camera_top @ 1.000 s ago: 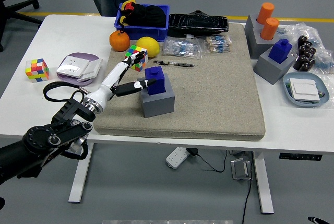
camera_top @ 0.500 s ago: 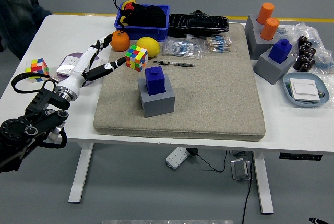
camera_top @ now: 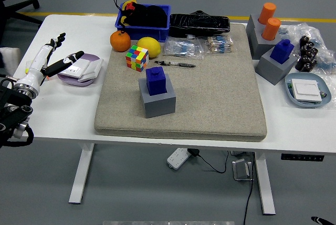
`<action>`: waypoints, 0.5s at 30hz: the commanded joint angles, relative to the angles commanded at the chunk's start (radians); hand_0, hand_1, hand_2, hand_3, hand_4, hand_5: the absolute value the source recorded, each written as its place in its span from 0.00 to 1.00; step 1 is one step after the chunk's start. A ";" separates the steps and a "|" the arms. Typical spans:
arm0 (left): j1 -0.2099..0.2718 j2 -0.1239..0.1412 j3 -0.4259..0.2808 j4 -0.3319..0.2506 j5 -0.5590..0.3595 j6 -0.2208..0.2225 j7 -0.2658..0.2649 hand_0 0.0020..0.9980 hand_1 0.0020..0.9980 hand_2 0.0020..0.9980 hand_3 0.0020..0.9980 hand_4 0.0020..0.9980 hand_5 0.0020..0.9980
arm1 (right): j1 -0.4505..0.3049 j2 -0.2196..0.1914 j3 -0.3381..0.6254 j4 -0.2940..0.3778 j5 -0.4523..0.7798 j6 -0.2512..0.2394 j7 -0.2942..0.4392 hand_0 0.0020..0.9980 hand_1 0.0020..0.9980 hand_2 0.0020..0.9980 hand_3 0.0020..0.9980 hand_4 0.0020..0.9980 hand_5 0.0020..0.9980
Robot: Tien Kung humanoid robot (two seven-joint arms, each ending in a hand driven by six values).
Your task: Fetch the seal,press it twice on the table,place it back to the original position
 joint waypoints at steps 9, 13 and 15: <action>0.018 0.005 0.023 0.037 -0.034 -0.002 0.028 0.97 0.94 0.95 0.93 0.98 0.48 | 0.005 0.003 0.009 0.002 -0.005 0.000 0.002 0.85 0.77 0.71 0.74 0.79 0.56; 0.027 0.006 0.026 0.047 -0.042 -0.004 0.034 0.96 0.88 0.87 0.88 0.96 0.44 | 0.006 0.003 0.009 0.001 -0.005 0.001 0.002 0.85 0.77 0.70 0.74 0.79 0.56; 0.030 0.007 0.025 0.048 -0.045 -0.004 0.036 0.96 0.88 0.87 0.88 0.96 0.44 | 0.005 0.003 0.009 0.001 -0.005 0.001 0.002 0.85 0.77 0.70 0.74 0.79 0.56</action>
